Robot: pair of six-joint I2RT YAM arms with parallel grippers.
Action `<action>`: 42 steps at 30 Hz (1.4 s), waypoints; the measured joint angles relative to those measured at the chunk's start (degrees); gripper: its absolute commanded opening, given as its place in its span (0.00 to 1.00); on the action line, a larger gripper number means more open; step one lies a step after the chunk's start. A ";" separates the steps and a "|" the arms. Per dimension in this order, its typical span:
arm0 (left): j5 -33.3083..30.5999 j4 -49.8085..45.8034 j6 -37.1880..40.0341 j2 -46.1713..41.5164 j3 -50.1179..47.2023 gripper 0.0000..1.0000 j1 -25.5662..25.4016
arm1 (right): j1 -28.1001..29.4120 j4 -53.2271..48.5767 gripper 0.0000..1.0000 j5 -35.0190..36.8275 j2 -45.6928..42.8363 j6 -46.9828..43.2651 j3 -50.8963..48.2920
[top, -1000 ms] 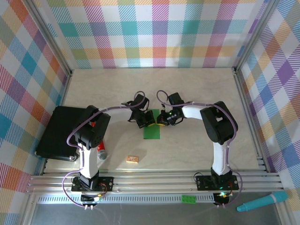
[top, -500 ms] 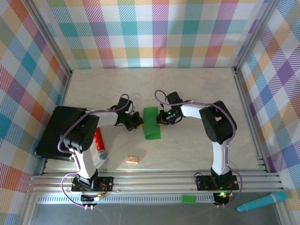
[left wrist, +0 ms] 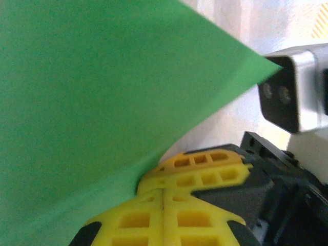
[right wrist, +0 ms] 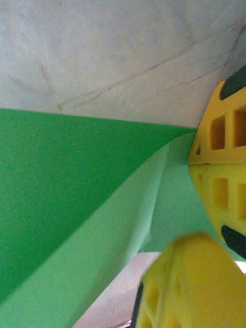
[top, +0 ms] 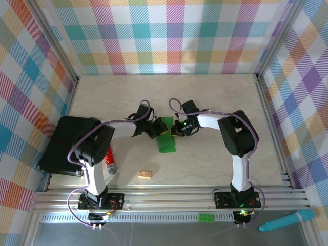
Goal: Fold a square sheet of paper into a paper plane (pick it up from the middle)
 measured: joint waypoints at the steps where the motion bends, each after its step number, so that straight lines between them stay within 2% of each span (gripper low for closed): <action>1: -0.02 0.44 -0.35 0.87 0.15 0.00 -0.04 | 0.00 -0.09 0.00 0.02 0.00 0.00 0.04; 8: 0.39 3.63 -0.31 3.30 -1.44 0.00 2.23 | 0.15 -1.40 0.00 0.57 0.33 -0.02 0.92; 14: 0.74 7.37 1.70 -0.44 -8.22 0.00 6.99 | 0.22 -1.66 0.00 0.72 0.48 0.00 1.25; 20: -0.68 5.90 3.96 -4.26 -11.56 0.00 11.85 | 0.22 -1.68 0.00 0.72 0.48 0.02 1.29; 26: -1.07 6.08 3.65 -8.02 -11.65 0.00 10.43 | 0.22 -1.95 0.00 0.72 0.59 0.02 1.51; 34: -1.03 8.66 1.53 -3.15 -6.64 0.00 1.84 | 0.20 -2.97 0.00 0.55 1.07 0.07 2.29; 42: -0.52 8.61 0.55 3.06 -3.37 0.00 4.28 | 0.20 -4.26 0.00 0.50 1.49 0.00 3.17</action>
